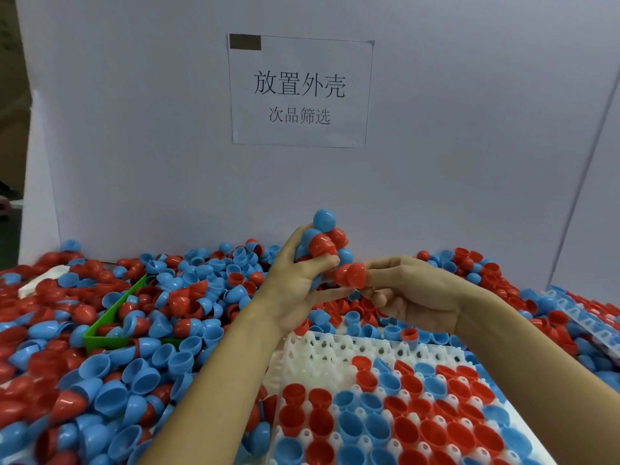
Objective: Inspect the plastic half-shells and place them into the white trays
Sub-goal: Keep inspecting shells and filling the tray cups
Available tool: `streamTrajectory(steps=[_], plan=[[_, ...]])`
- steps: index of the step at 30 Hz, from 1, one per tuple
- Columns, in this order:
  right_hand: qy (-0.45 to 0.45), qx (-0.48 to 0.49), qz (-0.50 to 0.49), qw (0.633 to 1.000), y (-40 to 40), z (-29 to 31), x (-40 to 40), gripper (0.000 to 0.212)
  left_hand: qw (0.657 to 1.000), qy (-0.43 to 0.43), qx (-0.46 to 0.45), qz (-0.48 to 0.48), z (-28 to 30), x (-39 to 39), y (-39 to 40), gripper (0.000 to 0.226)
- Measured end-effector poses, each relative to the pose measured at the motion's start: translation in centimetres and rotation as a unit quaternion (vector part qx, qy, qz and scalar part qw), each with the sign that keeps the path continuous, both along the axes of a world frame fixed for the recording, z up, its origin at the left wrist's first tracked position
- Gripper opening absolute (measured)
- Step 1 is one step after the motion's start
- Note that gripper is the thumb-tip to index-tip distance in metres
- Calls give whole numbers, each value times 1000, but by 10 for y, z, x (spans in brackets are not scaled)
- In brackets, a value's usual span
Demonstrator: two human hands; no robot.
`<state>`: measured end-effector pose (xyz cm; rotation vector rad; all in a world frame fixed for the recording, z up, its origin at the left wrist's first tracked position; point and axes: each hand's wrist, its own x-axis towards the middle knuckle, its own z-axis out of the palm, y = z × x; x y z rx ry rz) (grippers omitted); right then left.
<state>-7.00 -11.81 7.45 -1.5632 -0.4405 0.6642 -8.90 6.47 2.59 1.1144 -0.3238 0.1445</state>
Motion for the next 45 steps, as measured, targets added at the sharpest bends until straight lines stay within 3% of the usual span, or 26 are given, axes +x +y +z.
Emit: streamTrajectory(steps=[4,12,21,24,27,29,35,38,45], plan=[[-26,-26,-51,998,-5,-5,0,22,996,46,-46,64,-3,4,10,33],[-83,-86,-134,984,-4,-15,-1,21,994,63,-58,72,0,4,12,34],[-6,11,-159,987,1,-40,0,19,993,66,-77,67,1,3,12,33],[-101,-90,-167,977,5,-48,-2,21,993,65,-74,68,1,3,12,34],[-251,-246,-155,923,11,-51,-2,15,993,67,-74,68,1,2,12,38],[-296,-281,-137,902,14,-53,1,7,993,66,-73,66,1,2,11,37],[-401,-383,-38,832,19,-65,6,40,994,61,-67,68,0,3,12,39],[-420,-415,0,807,26,-77,5,45,994,60,-67,69,-1,4,12,39],[-377,-442,20,814,28,-93,6,48,994,59,-76,57,-2,3,11,33]])
